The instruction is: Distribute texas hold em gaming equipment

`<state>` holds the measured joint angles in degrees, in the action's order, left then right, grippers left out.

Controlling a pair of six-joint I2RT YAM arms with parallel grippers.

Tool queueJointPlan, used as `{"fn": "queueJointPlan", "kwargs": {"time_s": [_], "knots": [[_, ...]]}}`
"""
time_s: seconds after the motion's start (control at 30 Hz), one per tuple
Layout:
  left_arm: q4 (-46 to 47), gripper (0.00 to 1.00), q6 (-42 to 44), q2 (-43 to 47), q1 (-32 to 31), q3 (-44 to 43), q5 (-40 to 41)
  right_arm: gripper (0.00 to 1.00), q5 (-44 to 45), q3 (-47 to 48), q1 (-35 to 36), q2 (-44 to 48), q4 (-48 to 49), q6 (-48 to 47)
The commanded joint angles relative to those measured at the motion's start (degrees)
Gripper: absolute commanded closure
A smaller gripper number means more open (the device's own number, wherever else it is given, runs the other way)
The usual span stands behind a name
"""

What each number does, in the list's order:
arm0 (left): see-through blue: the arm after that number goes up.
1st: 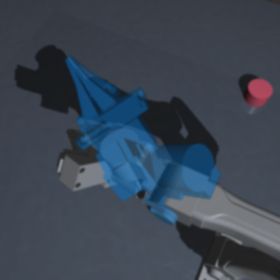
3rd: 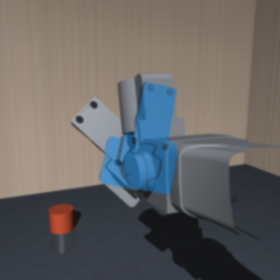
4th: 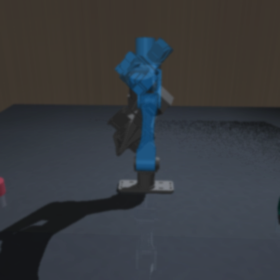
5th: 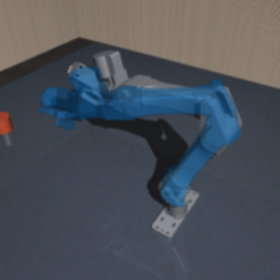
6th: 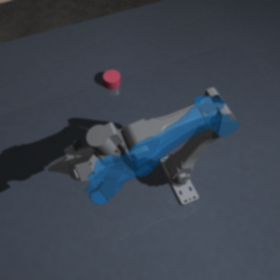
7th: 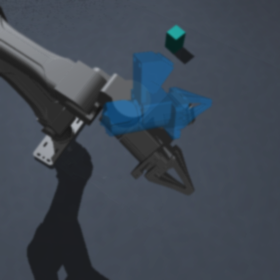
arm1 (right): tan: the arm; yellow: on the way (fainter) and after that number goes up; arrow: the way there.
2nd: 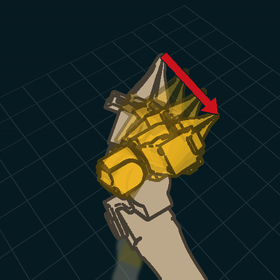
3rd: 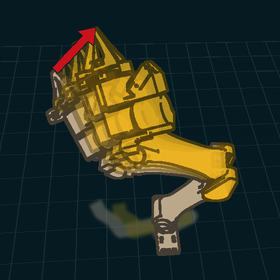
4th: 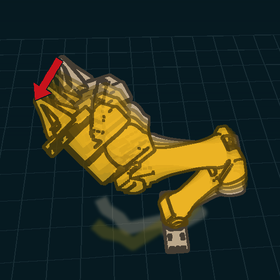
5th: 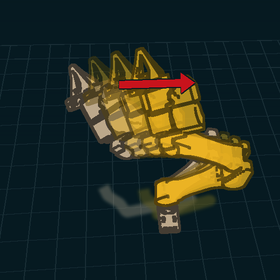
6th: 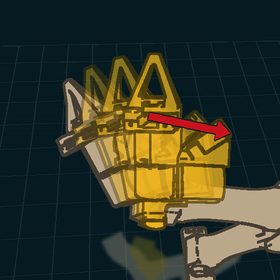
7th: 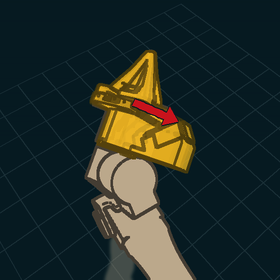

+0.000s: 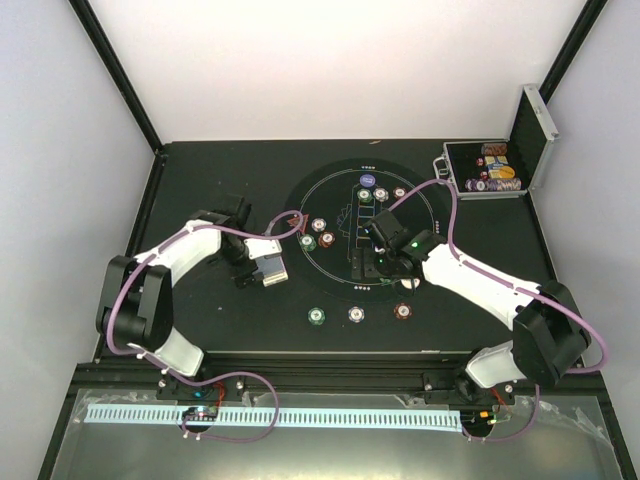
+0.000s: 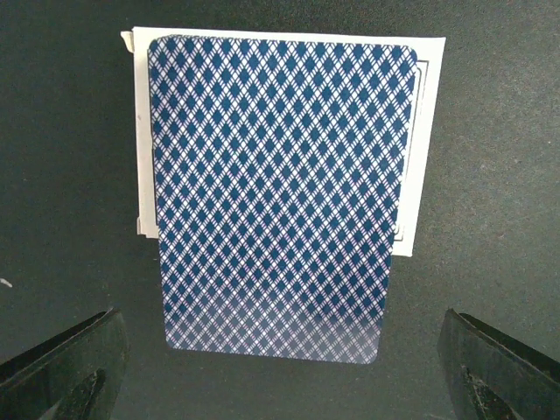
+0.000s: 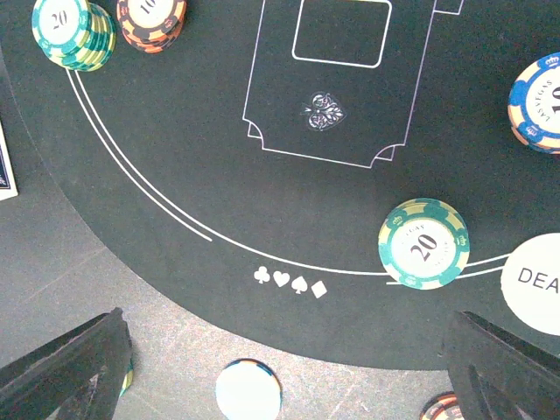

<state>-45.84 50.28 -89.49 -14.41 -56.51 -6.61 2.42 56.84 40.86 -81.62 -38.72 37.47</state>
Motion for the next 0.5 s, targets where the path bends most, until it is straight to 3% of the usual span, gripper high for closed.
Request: {"fn": "queueJointPlan", "kwargs": {"time_s": [0.0,0.47], "knots": [[0.96,0.01,-0.48,-1.05,-0.61,0.00,-0.75,0.00,0.14,-0.15,0.66,0.84,0.12,0.45],[3.78,0.01,0.08,-3.91,-0.70,0.66,0.29,0.00,-0.13,0.77,1.82,0.85,-0.90,0.40]]}}
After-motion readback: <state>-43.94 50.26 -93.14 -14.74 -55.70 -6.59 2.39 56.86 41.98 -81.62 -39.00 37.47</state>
